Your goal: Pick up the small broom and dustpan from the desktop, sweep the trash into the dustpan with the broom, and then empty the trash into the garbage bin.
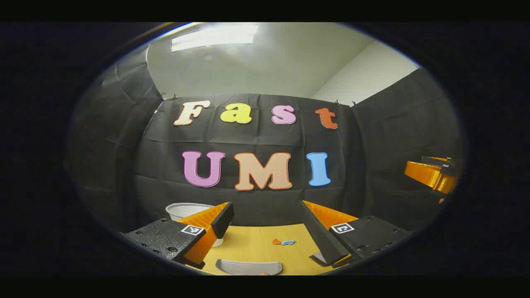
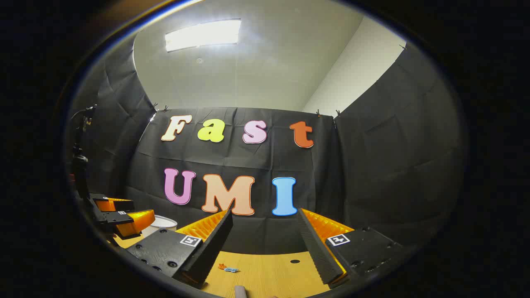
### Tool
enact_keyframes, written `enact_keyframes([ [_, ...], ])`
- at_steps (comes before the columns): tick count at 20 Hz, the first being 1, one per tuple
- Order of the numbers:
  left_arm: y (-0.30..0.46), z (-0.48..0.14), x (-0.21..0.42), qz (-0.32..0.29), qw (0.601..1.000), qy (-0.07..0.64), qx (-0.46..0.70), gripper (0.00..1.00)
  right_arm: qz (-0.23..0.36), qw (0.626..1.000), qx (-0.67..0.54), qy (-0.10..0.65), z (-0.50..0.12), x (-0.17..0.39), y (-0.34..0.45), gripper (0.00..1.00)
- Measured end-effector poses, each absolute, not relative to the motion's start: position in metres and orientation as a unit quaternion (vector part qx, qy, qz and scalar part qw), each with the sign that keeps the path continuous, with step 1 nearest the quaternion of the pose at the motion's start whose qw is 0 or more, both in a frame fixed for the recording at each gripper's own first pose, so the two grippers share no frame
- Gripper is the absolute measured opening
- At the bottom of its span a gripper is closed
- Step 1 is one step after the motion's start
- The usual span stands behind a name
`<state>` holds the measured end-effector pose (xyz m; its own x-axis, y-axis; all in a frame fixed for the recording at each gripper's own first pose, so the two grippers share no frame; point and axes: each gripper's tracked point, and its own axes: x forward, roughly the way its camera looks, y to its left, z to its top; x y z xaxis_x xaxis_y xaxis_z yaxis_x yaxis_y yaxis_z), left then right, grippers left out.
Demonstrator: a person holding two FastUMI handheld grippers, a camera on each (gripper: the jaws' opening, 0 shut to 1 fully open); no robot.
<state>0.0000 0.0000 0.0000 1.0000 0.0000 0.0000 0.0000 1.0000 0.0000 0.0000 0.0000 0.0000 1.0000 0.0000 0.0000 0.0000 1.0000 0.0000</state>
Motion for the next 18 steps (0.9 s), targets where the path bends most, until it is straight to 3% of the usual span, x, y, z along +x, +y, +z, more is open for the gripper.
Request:
enact_keyframes([
  [5, 0.008, 0.002, 0.003, 0.012, 1.000, -0.008, 0.001, 0.99, -0.009, 1.000, 0.002, -0.006, -0.002, 0.008, -0.002, 0.94],
  [6, 0.008, 0.001, 0.003, 0.013, 1.000, -0.007, 0.001, 0.95, -0.008, 1.000, 0.004, -0.005, -0.002, 0.009, -0.002, 0.93],
  [14, 0.015, 0.002, -0.001, 0.026, 1.000, -0.007, 0.010, 0.95, 0.001, 1.000, 0.018, -0.003, -0.011, 0.016, 0.002, 0.93],
  [15, 0.015, 0.004, -0.002, 0.025, 1.000, -0.010, 0.008, 0.99, 0.003, 1.000, 0.021, 0.001, -0.014, 0.015, 0.001, 0.93],
  [17, 0.013, 0.005, -0.004, 0.022, 1.000, -0.013, 0.000, 0.91, 0.006, 1.000, 0.025, 0.011, -0.019, 0.016, 0.001, 0.93],
  [18, 0.014, 0.006, -0.005, 0.025, 1.000, -0.013, 0.002, 0.99, 0.008, 1.000, 0.025, 0.013, -0.021, 0.015, 0.001, 0.93],
])
